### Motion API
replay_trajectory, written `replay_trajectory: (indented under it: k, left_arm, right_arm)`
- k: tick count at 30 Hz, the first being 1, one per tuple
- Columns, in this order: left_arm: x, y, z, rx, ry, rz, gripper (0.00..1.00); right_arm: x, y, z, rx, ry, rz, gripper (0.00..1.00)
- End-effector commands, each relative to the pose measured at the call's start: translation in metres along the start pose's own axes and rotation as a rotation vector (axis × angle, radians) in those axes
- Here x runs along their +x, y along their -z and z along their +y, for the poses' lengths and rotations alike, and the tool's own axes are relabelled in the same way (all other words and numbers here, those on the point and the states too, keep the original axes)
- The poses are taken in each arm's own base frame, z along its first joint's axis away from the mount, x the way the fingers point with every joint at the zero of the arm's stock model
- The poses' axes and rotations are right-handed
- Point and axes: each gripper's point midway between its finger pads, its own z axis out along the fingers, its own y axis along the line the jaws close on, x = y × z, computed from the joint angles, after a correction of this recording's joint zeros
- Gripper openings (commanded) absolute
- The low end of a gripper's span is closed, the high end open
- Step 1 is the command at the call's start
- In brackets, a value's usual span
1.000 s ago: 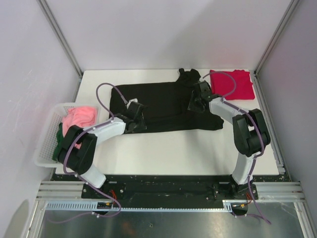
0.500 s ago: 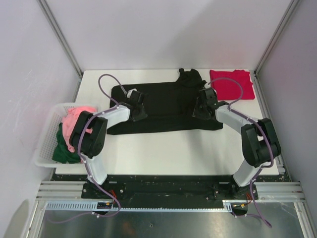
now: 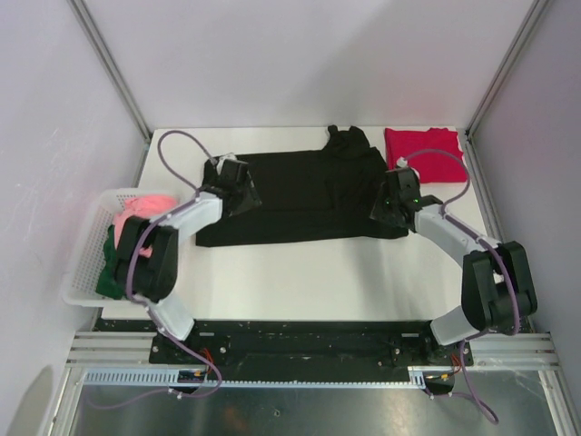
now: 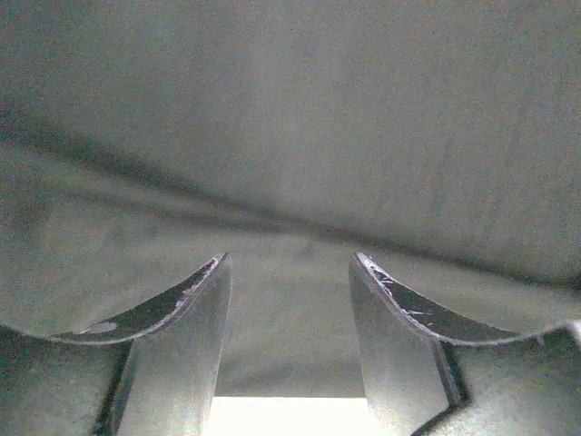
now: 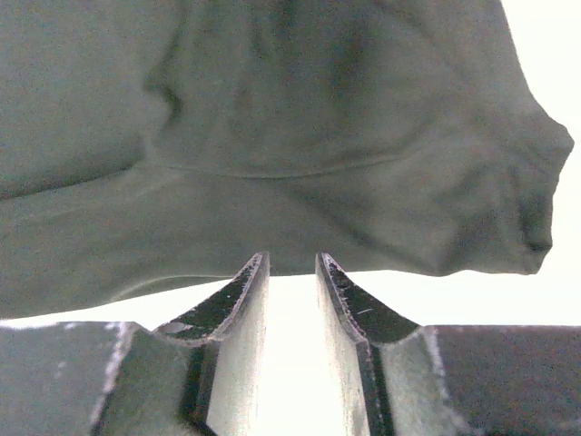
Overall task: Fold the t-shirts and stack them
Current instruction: Fold the flattened tshirt in 1/3 of the way
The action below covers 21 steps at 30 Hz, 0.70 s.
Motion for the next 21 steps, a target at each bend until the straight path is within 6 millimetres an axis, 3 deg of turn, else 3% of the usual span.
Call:
replay_trajectory:
  k: [1,5,11,16,21]
  left_arm:
    - [0.004,0.039,0.017,0.018,0.089,-0.041,0.59]
    - [0.035,0.047,0.039,-0.01,0.145,0.004,0.58]
    - [0.062,0.053,0.066,-0.055,0.205,0.029,0.58]
    - [0.071,0.058,0.074,-0.061,0.209,0.032,0.57]
    - [0.077,0.063,0.078,-0.057,0.217,0.034,0.57]
  right_arm:
    - [-0.002,0.007,-0.047,0.041,-0.104,-0.008,0.32]
    - [-0.005,0.003,-0.081,0.081,-0.175,-0.019,0.32]
    - [-0.013,-0.009,-0.119,0.111,-0.282,-0.012,0.31]
    - [-0.021,0.0,-0.126,0.123,-0.294,-0.042,0.31]
    - [-0.019,0.006,-0.116,0.125,-0.238,-0.052,0.33]
